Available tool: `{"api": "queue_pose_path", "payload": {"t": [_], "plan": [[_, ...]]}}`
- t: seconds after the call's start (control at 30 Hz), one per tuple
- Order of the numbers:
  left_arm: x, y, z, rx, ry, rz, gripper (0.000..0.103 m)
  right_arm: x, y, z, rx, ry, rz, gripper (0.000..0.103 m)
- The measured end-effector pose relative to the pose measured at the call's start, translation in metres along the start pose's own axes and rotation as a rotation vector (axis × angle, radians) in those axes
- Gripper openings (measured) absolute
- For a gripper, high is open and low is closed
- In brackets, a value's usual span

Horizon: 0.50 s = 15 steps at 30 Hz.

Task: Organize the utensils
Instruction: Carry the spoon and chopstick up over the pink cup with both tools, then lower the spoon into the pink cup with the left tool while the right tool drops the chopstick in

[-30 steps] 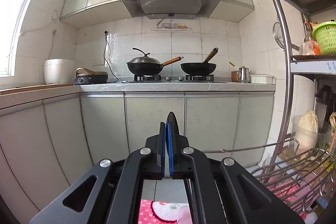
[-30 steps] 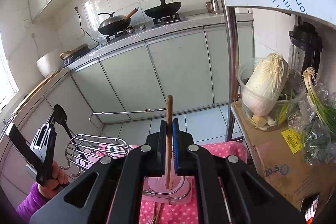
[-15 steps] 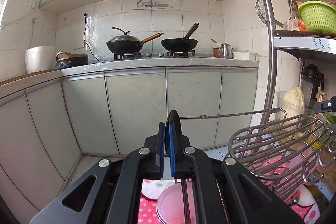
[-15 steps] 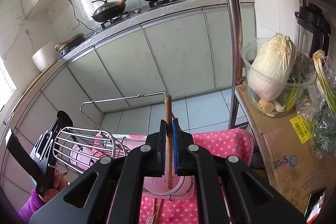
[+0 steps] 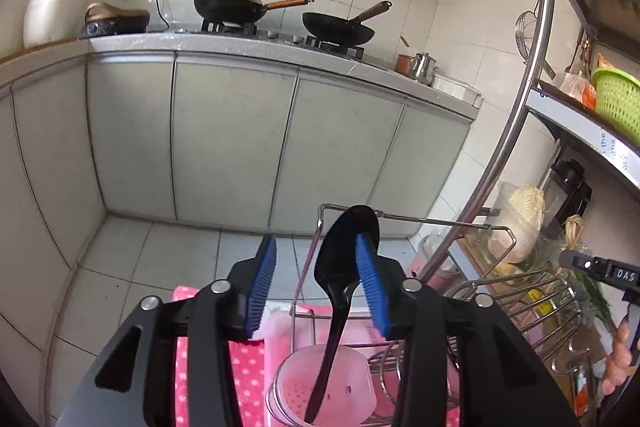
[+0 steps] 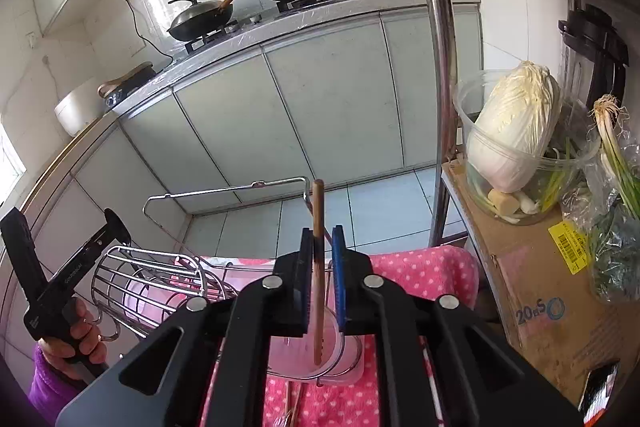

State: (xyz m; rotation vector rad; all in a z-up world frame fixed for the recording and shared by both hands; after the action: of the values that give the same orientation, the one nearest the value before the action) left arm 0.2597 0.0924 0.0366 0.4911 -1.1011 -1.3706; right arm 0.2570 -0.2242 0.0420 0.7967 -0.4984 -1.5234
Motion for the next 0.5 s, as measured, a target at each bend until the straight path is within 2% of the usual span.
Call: {"api": "queue_pose_path", "payload": {"t": [0.1, 0.5], "plan": [[-0.004, 0.001, -0.002, -0.019, -0.022, 0.054, 0.043, 0.004, -0.002, 0.002, 0.01, -0.005, -0.003, 0.034], [-0.009, -0.019, 0.01, -0.05, -0.018, 0.094, 0.043, 0.005, -0.015, 0.012, 0.0, 0.017, 0.0, 0.036]]}}
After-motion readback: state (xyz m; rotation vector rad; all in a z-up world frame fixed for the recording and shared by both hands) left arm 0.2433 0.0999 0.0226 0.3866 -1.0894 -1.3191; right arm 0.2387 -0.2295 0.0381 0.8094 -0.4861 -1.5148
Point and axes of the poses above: each gripper's, at about its wrist camera, not at the fingertips, and z roughly against the way its jaws point, x to its right, y to its top, the point moved 6 cm from there along -z, roughly the way its jaws point, and after that the axes turned 8 degrees about -y, right-handed, at the moved point
